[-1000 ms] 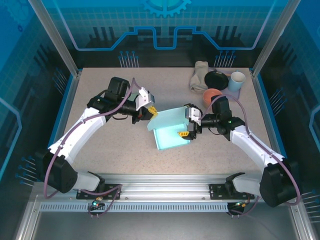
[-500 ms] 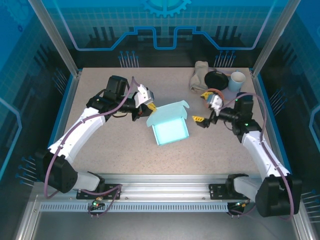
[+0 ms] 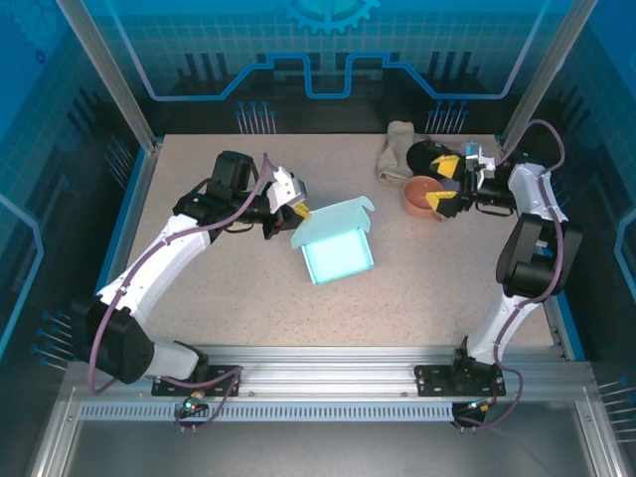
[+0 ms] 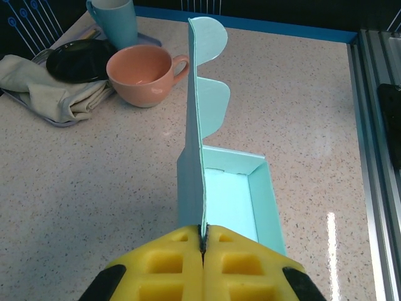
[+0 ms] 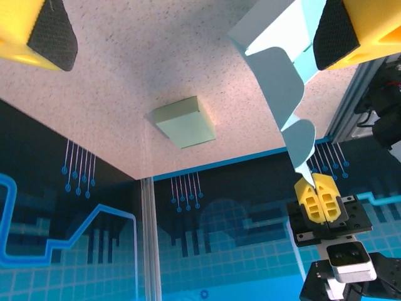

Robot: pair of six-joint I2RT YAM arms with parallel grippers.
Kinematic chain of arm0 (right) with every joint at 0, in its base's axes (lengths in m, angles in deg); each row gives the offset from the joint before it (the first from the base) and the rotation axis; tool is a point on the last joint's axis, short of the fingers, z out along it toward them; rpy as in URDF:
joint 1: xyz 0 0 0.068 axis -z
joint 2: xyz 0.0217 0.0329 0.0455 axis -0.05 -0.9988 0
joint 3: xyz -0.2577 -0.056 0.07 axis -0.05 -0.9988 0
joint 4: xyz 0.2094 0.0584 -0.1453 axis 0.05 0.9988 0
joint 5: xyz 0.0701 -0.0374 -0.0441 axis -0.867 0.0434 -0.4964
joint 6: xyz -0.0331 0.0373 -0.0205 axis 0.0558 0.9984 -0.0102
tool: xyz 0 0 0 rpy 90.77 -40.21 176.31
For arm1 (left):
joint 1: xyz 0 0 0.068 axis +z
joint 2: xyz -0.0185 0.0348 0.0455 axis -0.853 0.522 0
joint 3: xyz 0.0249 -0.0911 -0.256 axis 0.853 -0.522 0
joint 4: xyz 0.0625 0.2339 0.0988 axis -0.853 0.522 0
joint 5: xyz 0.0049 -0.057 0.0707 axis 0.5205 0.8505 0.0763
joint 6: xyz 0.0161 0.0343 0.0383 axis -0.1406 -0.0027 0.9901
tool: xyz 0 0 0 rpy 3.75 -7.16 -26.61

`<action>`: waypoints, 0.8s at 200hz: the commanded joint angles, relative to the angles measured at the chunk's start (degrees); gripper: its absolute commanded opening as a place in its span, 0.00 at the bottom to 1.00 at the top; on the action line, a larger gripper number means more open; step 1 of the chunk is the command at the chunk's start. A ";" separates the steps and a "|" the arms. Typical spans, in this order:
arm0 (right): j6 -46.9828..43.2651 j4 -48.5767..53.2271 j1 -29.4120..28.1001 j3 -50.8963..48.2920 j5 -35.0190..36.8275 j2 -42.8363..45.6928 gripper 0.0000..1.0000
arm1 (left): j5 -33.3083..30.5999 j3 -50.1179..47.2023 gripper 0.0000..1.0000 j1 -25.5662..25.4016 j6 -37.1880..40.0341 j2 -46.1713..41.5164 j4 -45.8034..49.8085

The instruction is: Fold the paper box

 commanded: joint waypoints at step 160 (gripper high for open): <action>1.82 18.08 1.03 -7.89 -11.42 33.67 1.00 | 1.93 -0.99 0.02 0.37 -2.18 -2.67 -1.78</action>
